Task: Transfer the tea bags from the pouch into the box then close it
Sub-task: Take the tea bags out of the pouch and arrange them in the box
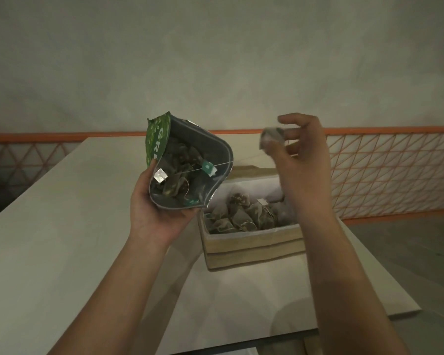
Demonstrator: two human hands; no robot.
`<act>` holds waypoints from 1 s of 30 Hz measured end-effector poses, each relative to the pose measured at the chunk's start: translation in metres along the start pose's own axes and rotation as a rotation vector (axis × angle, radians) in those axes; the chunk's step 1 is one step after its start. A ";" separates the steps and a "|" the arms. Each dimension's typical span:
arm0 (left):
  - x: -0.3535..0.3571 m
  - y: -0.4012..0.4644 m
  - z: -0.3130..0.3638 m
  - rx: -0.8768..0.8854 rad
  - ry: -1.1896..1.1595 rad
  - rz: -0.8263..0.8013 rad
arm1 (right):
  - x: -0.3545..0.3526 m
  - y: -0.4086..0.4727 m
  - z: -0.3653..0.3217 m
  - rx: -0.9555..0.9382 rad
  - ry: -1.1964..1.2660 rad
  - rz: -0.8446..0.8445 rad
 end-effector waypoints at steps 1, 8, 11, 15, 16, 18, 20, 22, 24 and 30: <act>0.000 0.001 0.000 0.005 -0.004 -0.005 | -0.008 0.003 0.001 -0.001 0.017 0.023; 0.005 0.004 -0.001 0.003 -0.025 -0.082 | -0.038 0.013 -0.005 -0.106 0.051 0.128; 0.004 0.005 -0.002 -0.008 -0.040 -0.096 | -0.022 0.011 0.019 0.037 -0.253 -0.064; 0.003 0.005 -0.003 -0.017 -0.036 -0.093 | 0.007 -0.018 0.066 0.294 -0.542 -0.424; 0.002 0.006 -0.004 -0.022 -0.039 -0.094 | 0.012 -0.025 0.072 0.317 -0.562 -0.471; 0.000 0.007 -0.004 -0.031 -0.044 -0.093 | 0.021 -0.034 0.079 0.337 -0.607 -0.513; -0.001 0.008 -0.004 -0.036 -0.040 -0.094 | 0.028 -0.037 0.073 0.267 -0.650 -0.477; -0.001 0.009 -0.003 -0.036 -0.026 -0.098 | 0.035 -0.040 0.061 0.243 -0.482 -0.404; 0.001 0.008 -0.003 -0.034 -0.016 -0.106 | 0.044 -0.046 0.057 0.334 -0.244 -0.393; 0.004 0.004 -0.002 -0.026 -0.009 -0.104 | 0.051 -0.043 0.051 0.313 -0.382 -0.407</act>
Point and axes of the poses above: each hand's wrist, its own y-axis towards the middle knuckle, its own x-axis out of the palm, z = x × y, the point moved 8 cm from there along y, towards the middle knuckle, and after that the axes turned 8 degrees about y, right-handed, at the moved point
